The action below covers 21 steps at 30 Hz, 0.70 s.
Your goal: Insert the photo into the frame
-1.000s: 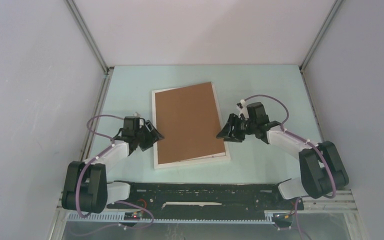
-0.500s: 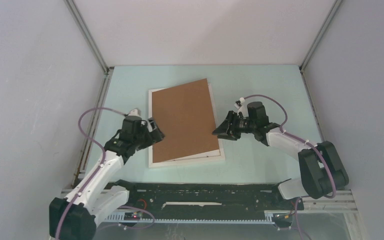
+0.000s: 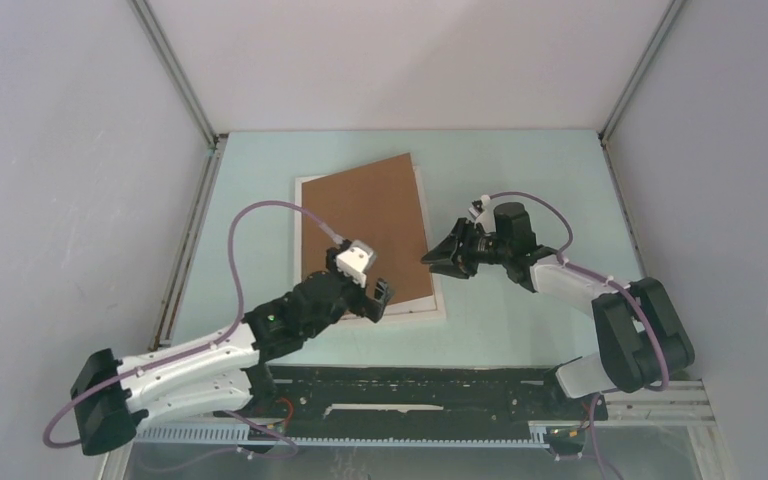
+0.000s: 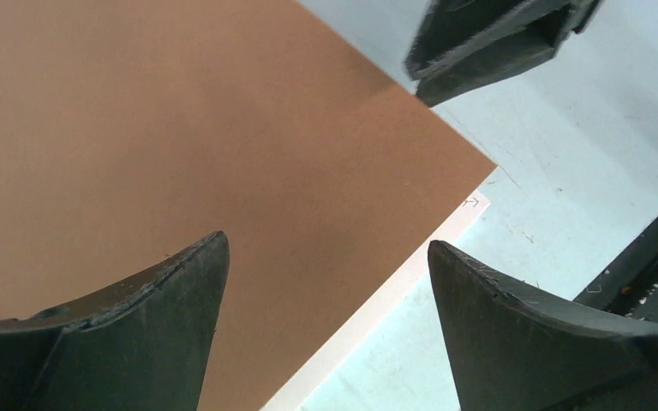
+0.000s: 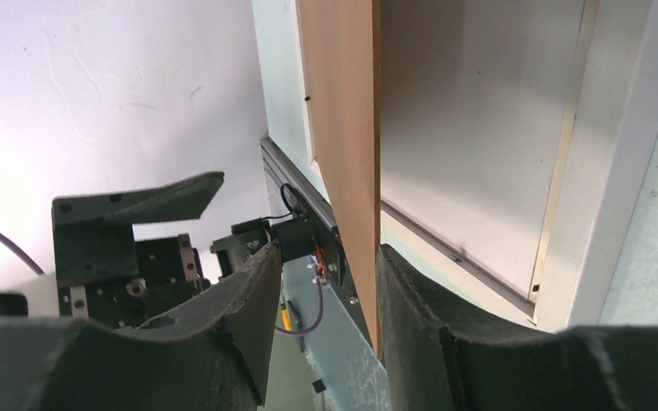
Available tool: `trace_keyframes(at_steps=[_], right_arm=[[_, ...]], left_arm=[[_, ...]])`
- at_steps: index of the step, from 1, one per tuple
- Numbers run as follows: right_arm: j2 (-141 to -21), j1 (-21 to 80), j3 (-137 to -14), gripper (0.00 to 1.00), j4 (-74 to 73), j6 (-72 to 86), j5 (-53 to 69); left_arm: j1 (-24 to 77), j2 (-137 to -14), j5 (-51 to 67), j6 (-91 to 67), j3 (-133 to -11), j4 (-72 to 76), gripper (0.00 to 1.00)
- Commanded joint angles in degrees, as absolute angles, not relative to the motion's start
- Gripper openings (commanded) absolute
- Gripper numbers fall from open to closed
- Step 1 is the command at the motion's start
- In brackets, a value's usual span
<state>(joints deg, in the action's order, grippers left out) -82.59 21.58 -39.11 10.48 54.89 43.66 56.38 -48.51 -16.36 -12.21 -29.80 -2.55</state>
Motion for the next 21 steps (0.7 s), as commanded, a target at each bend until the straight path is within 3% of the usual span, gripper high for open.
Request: trace_keyframes(at_steps=[1, 9, 21], right_arm=[[-82.04, 22.53, -39.46, 0.52, 16.20, 59.25, 44.14], [-80.90, 22.98, -39.46, 0.51, 16.82, 62.34, 43.48], [-80.61, 24.81, -39.46, 0.50, 18.19, 65.25, 42.23]], left_arm=[[63.53, -53.40, -25.41, -0.83, -29.66, 10.64, 0.94], [70.68, -58.15, -26.24, 4.05, -29.51, 11.98, 1.00], [77.60, -71.53, -48.72, 9.58, -33.29, 14.32, 0.98]])
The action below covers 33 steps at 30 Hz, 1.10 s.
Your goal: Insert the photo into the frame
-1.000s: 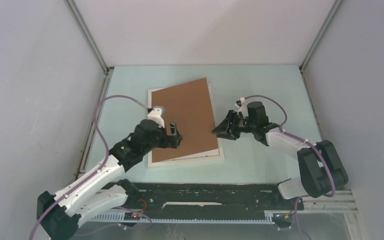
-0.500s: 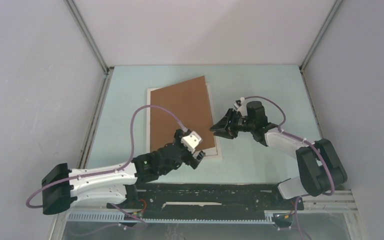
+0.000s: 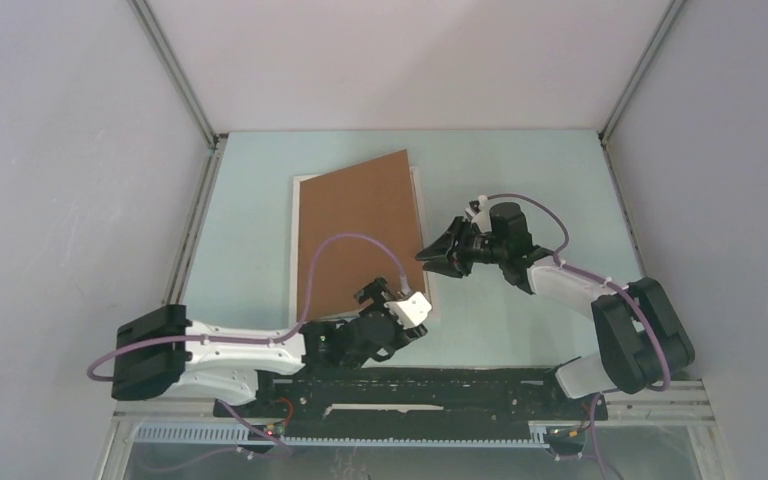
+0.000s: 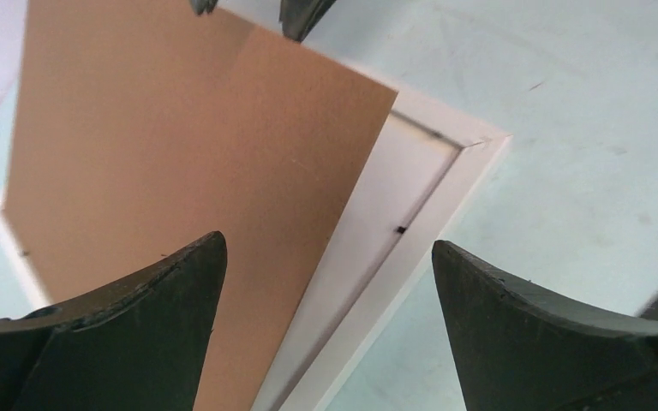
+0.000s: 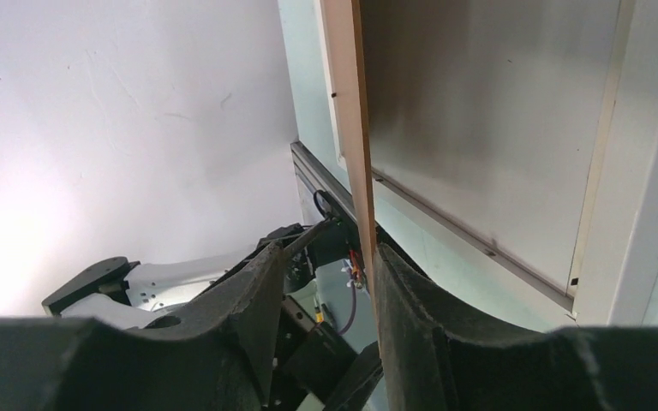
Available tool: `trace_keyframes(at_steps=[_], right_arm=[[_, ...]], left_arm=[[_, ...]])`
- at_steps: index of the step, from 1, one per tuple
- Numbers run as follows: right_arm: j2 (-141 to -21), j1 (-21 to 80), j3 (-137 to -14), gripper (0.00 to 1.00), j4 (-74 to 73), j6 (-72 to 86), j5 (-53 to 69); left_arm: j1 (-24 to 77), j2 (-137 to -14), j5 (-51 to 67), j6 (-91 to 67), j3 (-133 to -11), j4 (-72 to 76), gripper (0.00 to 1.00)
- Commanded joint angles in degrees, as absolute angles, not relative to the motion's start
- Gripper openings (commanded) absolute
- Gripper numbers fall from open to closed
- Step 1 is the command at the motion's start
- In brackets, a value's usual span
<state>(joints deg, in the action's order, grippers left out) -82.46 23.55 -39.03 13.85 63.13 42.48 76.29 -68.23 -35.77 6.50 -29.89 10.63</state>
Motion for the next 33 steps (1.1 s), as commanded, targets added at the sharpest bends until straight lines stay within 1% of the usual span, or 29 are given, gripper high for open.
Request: trace_keyframes(at_steps=[1, 4, 7, 8, 9, 10, 11, 15, 20, 22, 23, 24, 26, 27, 30, 33], right_arm=[[-80.55, 24.99, -39.46, 0.50, 18.13, 65.30, 42.08], [-80.60, 25.40, -39.46, 0.50, 17.93, 65.54, 41.84], [-80.47, 25.57, -39.46, 0.49, 17.93, 65.93, 41.67], [-80.44, 25.63, -39.46, 0.49, 17.93, 66.19, 41.62], [-80.42, 25.75, -39.46, 0.49, 18.01, 66.35, 41.58], [-80.51, 25.80, -39.46, 0.49, 18.09, 66.62, 41.57], [-80.58, 25.94, -39.48, 0.49, 18.17, 66.82, 41.57], [-81.02, 26.63, -39.46, 0.49, 19.16, 68.16, 41.24], [-79.62, 25.80, -39.46, 0.51, 17.05, 65.84, 41.25], [-77.09, 23.85, -39.74, 0.54, 12.17, 60.96, 41.18], [-75.42, 22.11, -39.98, 0.60, 8.73, 55.58, 40.57], [-73.40, 20.83, -40.71, 0.67, 4.50, 50.94, 39.45], [-70.18, 18.99, -42.06, 0.78, -4.83, 38.96, 35.97], [-69.25, 18.71, -42.80, 0.81, -8.61, 33.40, 34.07], [-68.18, 19.13, -43.71, 0.85, -14.15, 22.15, 28.84], [-68.27, 21.06, -42.73, 0.86, -13.30, 13.10, 30.63]], left_arm=[[77.61, -72.46, -51.45, 9.96, -33.31, 15.37, 0.97], [77.72, -75.88, -59.79, 10.79, -34.71, 16.79, 0.94], [77.85, -77.90, -62.37, 11.00, -35.37, 17.51, 0.86], [77.89, -78.09, -62.15, 10.80, -35.29, 17.68, 0.82], [77.88, -78.42, -62.10, 10.66, -35.25, 17.83, 0.75], [77.87, -78.93, -62.59, 10.48, -35.31, 17.96, 0.66], [77.94, -79.53, -62.78, 10.58, -35.41, 18.00, 0.61], [78.10, -81.01, -63.01, 9.99, -35.51, 18.17, 0.45], [78.18, -80.93, -65.37, 6.44, -34.83, 18.49, 0.15], [78.21, -80.84, -66.54, 5.13, -34.53, 18.46, 0.10], [78.16, -80.39, -66.95, 4.43, -34.15, 18.45, 0.05], [78.14, -79.70, -67.38, 3.57, -33.78, 18.38, 0.02], [78.15, -77.86, -67.60, 2.37, -32.70, 18.42, 0.00], [78.14, -76.78, -67.81, 1.37, -32.17, 18.40, 0.00], [78.16, -73.27, -67.92, -1.58, -30.62, 17.59, 0.00], [78.14, -70.00, -68.38, -4.39, -29.61, 16.05, 0.00]])
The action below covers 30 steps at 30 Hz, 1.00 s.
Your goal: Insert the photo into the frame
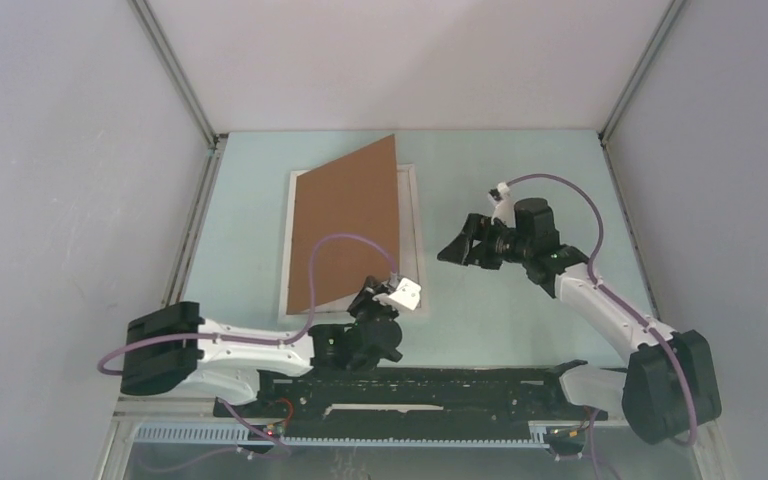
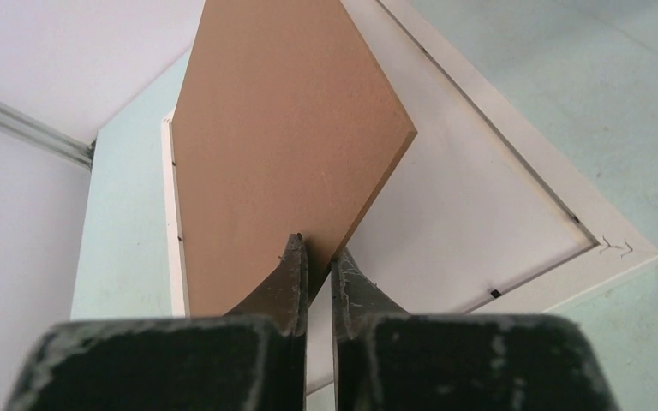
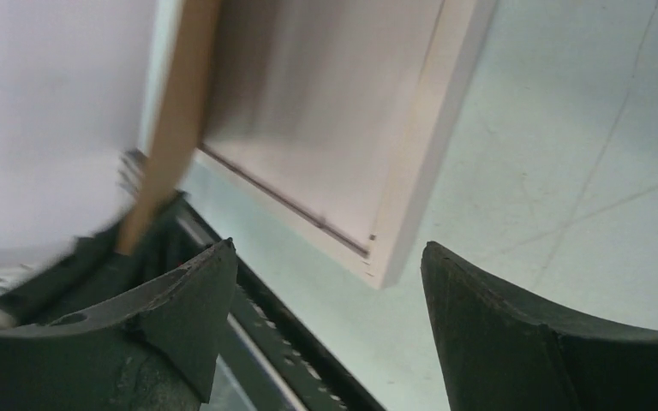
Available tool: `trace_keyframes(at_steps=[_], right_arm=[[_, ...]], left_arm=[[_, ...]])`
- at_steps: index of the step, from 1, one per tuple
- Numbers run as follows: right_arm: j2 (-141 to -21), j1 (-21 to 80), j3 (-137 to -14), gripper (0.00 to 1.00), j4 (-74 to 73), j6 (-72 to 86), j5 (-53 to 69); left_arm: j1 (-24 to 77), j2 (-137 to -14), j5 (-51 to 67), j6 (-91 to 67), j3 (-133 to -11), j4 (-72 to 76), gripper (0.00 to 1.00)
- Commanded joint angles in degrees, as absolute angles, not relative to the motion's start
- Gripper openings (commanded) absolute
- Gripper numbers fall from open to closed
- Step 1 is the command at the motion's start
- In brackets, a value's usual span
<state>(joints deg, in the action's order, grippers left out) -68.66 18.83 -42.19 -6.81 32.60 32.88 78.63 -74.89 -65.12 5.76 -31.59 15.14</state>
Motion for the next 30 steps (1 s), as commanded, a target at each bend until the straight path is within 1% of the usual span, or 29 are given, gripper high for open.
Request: trace_keyframes(at_steps=[1, 5, 8, 11, 16, 20, 23, 26, 30], right_arm=[[-67.79, 22.39, -41.74, 0.88, -10.73, 10.15, 32.32], [-66.49, 26.62, -40.77, 0.91, -6.29, -1.41, 40.25], [-65.40, 30.14, -37.86, 0.91, -1.56, -9.25, 43.27], [-66.71, 34.07, -35.30, 0.92, 3.24, -14.31, 45.98], [-72.34, 40.26, -35.42, 0.90, 4.80, -22.49, 43.65], [-77.30, 45.08, -35.62, 0.89, 9.40, -27.93, 40.69], [-82.41, 47.13, -37.32, 0.89, 12.84, -28.49, 39.65], [-87.07, 49.35, -39.99, 0.88, 14.37, -29.51, 35.50], [-91.51, 50.78, -41.56, 0.83, 18.25, -29.49, 32.41]], left_arm=[[78.14, -68.39, -68.46, -5.15, -29.24, 15.41, 0.00], [78.14, -64.55, -68.36, -7.44, -27.63, 14.02, 0.00], [78.14, -62.72, -68.37, -8.09, -26.81, 13.42, 0.00], [78.14, -60.54, -68.63, -8.43, -25.61, 13.33, 0.00], [78.20, -58.01, -68.57, -8.42, -23.66, 13.67, 0.00], [78.14, -56.41, -68.47, -8.88, -23.06, 13.20, 0.00], [78.20, -54.69, -68.36, -8.96, -22.50, 12.66, 0.00], [78.14, -53.56, -68.42, -8.79, -22.11, 12.67, 0.00], [78.15, -53.57, -68.58, -8.95, -22.54, 11.81, 0.00]])
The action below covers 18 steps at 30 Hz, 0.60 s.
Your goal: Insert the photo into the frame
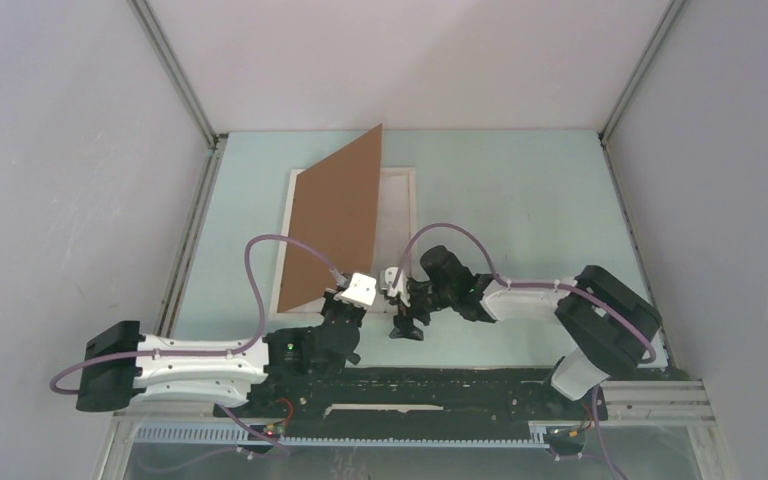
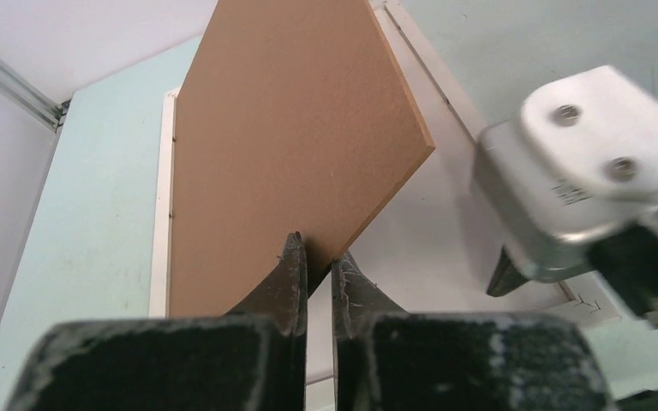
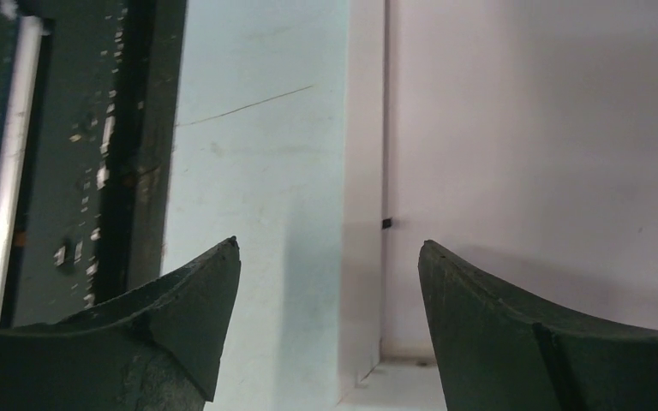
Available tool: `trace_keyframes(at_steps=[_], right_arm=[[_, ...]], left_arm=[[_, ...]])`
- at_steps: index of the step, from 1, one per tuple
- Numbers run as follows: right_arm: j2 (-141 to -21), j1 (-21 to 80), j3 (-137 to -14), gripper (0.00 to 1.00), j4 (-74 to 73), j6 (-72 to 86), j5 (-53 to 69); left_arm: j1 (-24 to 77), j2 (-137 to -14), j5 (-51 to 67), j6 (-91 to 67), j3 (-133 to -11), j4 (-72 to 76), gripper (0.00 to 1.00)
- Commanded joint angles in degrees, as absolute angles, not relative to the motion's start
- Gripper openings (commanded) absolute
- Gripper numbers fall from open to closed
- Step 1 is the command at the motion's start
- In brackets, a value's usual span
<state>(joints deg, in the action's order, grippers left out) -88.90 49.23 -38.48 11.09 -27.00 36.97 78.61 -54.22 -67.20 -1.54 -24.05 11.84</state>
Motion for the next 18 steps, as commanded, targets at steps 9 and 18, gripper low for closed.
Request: trace_keyframes(at_steps=[9, 18], right_arm=[[-94.06, 53.65, -39.15, 0.67, 23.36, -30.47, 29.80], [-95.98, 55.85, -37.12, 0.61, 27.65, -32.09, 23.32]], left_arm=[[78.18, -52.89, -68.98, -9.07, -22.68, 10.73, 0.00], [78.14, -52.92, -69.09, -9.27, -23.20, 9.85, 0.00]])
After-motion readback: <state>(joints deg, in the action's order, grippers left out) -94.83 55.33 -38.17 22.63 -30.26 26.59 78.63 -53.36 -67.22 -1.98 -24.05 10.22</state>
